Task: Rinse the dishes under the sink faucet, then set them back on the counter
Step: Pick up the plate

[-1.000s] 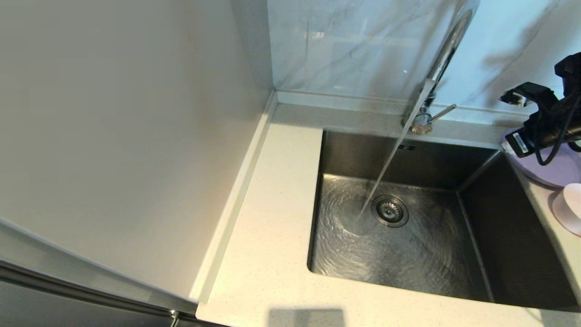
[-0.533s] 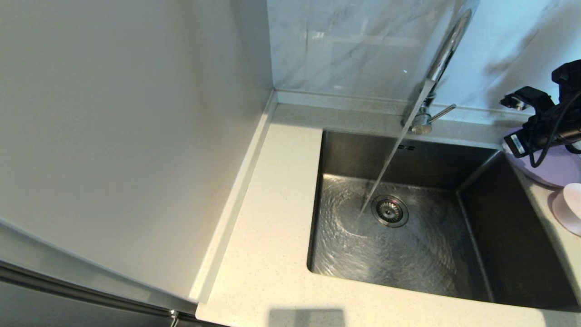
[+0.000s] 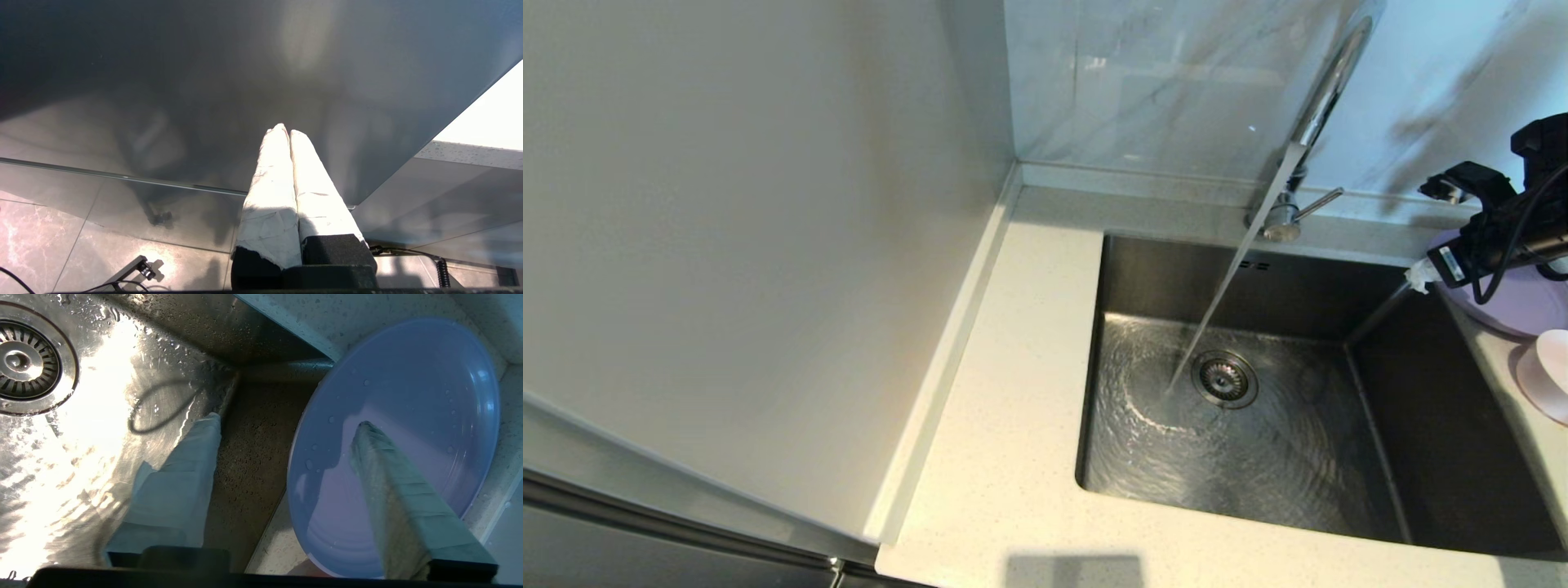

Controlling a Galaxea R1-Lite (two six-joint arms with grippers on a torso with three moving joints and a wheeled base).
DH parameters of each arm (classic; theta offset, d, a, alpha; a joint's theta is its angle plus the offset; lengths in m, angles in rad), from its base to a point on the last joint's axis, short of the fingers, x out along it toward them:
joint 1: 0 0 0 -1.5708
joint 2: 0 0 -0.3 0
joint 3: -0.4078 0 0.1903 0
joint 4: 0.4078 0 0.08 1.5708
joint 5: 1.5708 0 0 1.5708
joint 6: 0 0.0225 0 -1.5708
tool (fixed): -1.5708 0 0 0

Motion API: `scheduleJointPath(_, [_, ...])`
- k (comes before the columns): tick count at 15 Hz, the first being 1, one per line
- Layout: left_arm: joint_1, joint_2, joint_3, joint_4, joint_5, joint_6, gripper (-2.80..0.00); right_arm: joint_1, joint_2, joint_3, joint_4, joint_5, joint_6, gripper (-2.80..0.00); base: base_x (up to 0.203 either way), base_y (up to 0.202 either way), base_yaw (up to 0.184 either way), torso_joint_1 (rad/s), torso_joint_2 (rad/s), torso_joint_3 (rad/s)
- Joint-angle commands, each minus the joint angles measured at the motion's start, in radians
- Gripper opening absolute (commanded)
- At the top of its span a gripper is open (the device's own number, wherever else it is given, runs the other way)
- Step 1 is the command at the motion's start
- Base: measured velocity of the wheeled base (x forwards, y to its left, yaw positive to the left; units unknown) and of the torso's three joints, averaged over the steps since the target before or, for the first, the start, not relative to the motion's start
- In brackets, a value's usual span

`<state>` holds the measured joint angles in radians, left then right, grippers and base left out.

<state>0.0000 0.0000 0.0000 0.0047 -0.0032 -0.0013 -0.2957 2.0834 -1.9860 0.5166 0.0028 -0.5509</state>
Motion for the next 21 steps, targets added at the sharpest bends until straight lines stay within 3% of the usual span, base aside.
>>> scheduleJointPath(1, [0.000, 0.000, 0.000, 0.000, 0.000, 0.000, -2.80, 0.000, 0.000, -0.001, 0.003, 0.000, -0.003, 0.00, 0.000, 0.000, 0.000, 0.000, 0.00, 0.000])
scheduleJointPath(7, [0.000, 0.000, 0.000, 0.000, 0.000, 0.000, -2.80, -0.019, 0.028, -0.001, -0.009, -0.004, -0.006, 0.00, 0.000, 0.000, 0.000, 0.000, 0.00, 0.000])
scheduleJointPath(13, [0.000, 0.000, 0.000, 0.000, 0.000, 0.000, -2.80, -0.026, 0.078, 0.001, -0.138, -0.047, -0.032, 0.00, 0.000, 0.000, 0.000, 0.000, 0.00, 0.000])
scheduleJointPath(21, [0.000, 0.000, 0.000, 0.000, 0.000, 0.000, -2.80, -0.050, 0.098, 0.001, -0.164, -0.059, -0.055, 0.00, 0.000, 0.000, 0.000, 0.000, 0.00, 0.000])
